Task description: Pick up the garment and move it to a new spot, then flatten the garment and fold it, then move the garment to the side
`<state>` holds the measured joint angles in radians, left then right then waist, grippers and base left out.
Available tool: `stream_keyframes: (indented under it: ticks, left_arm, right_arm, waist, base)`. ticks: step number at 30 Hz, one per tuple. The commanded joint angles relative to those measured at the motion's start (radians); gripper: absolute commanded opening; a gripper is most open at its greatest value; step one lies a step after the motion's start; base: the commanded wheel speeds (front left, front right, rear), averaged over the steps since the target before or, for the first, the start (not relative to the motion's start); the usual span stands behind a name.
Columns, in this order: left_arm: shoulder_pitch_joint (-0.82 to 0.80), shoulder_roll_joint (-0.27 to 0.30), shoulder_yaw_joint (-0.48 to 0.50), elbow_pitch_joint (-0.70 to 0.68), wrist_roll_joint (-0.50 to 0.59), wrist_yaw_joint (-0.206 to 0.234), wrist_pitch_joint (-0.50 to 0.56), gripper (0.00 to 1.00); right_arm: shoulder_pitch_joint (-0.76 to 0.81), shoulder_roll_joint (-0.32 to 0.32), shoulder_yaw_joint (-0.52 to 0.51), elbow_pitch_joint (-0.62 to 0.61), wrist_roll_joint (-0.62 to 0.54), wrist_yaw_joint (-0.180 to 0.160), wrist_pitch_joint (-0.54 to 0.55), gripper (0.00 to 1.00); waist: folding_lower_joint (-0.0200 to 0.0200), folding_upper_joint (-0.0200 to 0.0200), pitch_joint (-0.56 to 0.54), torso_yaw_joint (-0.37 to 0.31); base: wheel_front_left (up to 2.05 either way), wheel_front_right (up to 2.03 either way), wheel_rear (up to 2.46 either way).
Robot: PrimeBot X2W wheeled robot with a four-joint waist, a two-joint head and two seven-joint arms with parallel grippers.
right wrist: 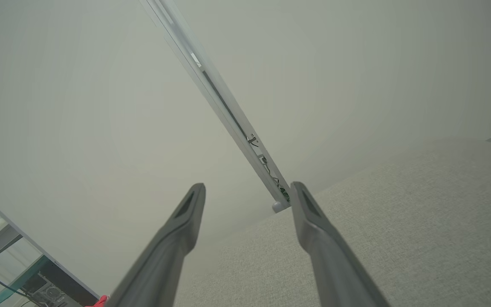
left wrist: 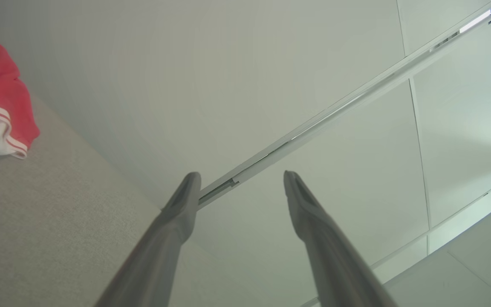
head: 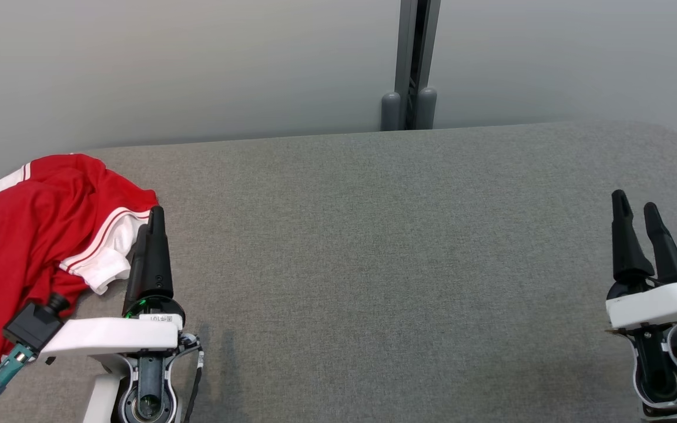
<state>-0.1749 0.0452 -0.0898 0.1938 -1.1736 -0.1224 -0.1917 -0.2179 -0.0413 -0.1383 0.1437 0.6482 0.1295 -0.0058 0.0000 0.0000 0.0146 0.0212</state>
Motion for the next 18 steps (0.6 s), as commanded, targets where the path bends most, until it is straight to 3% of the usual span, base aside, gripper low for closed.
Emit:
stream_keyframes:
  ticks: [1, 10, 18]
  left_arm:
    - [-0.007, 0.003, 0.013, -0.041, 0.052, 0.008, -0.004, 1.0]
    - [0.023, 0.004, -0.039, -0.124, 0.279, 0.049, -0.016, 1.0]
    - [0.053, 0.005, -0.101, -0.117, 0.467, 0.095, -0.025, 1.0]
  right_arm:
    - [-0.017, -0.013, 0.021, -0.019, -0.056, 0.001, -0.019, 1.0]
    - [-0.002, -0.008, 0.072, -0.029, -0.192, 0.002, -0.059, 1.0]
    - [0.012, -0.007, 0.118, -0.011, -0.29, 0.002, -0.089, 1.0]
  waist:
    - [0.0, 0.0, 0.001, 0.0]
    - [0.0, 0.0, 0.002, 0.003]
    - [0.0, 0.0, 0.002, 0.003]
  base:
    - [0.0, 0.0, 0.0]
    - [0.0, 0.0, 0.0]
    - [0.0, 0.0, 0.0]
